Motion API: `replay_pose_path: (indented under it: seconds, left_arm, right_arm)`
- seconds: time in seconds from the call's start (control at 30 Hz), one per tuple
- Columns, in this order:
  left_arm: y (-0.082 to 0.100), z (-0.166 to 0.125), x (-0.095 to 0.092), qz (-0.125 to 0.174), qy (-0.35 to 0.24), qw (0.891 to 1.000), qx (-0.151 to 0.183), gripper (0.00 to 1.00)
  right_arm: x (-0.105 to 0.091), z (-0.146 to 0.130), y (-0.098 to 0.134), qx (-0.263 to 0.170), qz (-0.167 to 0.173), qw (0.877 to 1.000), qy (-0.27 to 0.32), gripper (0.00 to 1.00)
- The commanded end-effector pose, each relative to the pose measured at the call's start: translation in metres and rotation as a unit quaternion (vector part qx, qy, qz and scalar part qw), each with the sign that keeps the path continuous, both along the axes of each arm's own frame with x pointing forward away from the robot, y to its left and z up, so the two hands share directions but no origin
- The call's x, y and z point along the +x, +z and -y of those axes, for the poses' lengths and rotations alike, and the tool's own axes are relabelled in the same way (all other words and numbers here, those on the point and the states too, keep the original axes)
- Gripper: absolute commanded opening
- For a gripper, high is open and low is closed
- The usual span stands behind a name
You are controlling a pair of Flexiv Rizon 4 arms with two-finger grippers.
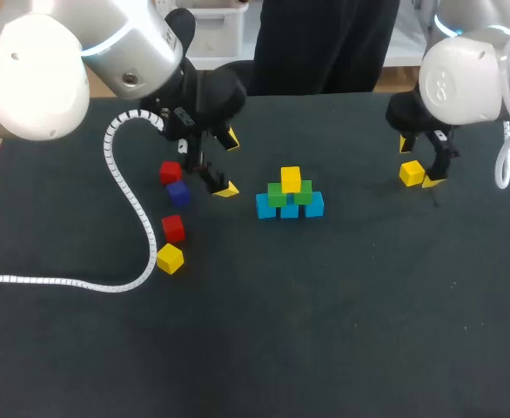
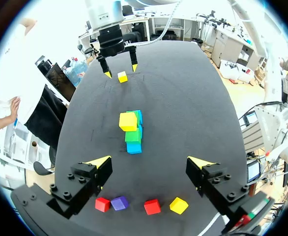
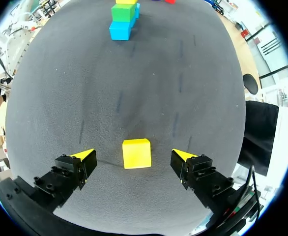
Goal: Place the blue cubes, place green cubes on the blue cubes, place the yellow cubes on the green cubes, then place the red cubes on the yellow cubes, and place purple cube on the red cubes.
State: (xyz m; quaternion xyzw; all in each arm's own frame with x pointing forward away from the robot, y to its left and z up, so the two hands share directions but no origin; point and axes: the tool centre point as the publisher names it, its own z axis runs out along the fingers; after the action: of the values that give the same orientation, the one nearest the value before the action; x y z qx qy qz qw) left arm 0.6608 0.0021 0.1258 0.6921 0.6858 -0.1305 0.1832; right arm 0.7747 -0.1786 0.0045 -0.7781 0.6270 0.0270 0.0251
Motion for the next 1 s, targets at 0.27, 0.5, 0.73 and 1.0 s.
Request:
replay_pose_path:
  seconds: [0.27,0.5,0.73,1.0]
  left_arm:
    - [0.000,-0.001,0.000,0.000,-0.001,1.000,-0.001,1.00]
    - [0.000,-0.001,0.000,0.000,-0.001,1.000,-0.001,1.00]
    - [0.000,-0.001,0.000,0.000,-0.001,1.000,-0.001,1.00]
    - [0.000,-0.001,0.000,0.000,-0.001,1.000,-0.001,1.00]
  right_arm:
    - [-0.018,0.002,-0.002,0.006,0.024,1.000,-0.003,1.00]
    - [-0.014,0.001,-0.006,0.006,0.025,1.000,-0.001,1.00]
    - [-0.010,-0.001,-0.006,0.007,0.025,1.000,-0.001,1.00]
    - [-0.006,-0.005,-0.001,0.004,0.030,1.000,0.005,1.00]
